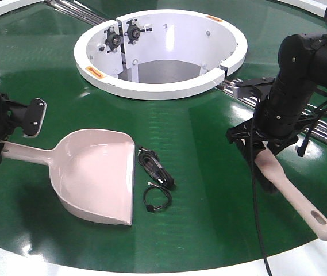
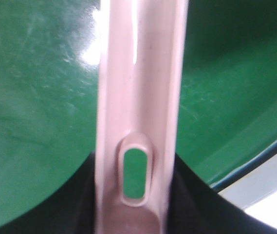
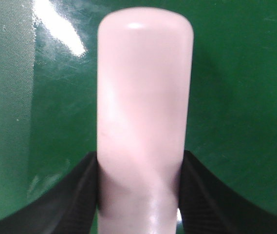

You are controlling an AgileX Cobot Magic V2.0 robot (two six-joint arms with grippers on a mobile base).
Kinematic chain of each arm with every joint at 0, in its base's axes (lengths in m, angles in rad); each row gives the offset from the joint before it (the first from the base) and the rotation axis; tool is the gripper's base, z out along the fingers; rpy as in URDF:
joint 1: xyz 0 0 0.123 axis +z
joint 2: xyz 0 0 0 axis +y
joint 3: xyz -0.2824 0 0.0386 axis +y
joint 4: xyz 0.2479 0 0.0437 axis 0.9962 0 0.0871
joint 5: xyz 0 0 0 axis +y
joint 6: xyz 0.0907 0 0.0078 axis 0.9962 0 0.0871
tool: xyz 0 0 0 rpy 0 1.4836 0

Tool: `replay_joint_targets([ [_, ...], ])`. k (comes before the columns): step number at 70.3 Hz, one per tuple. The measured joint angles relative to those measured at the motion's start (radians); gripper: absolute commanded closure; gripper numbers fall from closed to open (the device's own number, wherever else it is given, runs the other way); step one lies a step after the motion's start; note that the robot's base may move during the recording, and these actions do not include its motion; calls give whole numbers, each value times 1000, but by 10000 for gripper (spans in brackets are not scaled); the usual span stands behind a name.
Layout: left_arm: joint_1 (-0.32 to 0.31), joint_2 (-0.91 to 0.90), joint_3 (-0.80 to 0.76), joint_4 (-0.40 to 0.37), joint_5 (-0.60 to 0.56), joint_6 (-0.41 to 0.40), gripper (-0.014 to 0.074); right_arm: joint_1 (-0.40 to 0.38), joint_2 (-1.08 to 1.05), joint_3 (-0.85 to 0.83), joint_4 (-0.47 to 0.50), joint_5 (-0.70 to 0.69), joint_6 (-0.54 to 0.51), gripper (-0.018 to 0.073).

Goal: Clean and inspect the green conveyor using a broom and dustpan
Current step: 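Slide the dustpan with the left gripper toward the black cable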

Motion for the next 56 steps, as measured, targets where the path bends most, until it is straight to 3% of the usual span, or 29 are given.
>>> replay_joint_targets([
  [29,-59,-1,-3,5,-22,-8,603,0,0,0,0,0,0,563],
  [56,-78,-1,-3,-111,-29,-7,603,0,0,0,0,0,0,563],
])
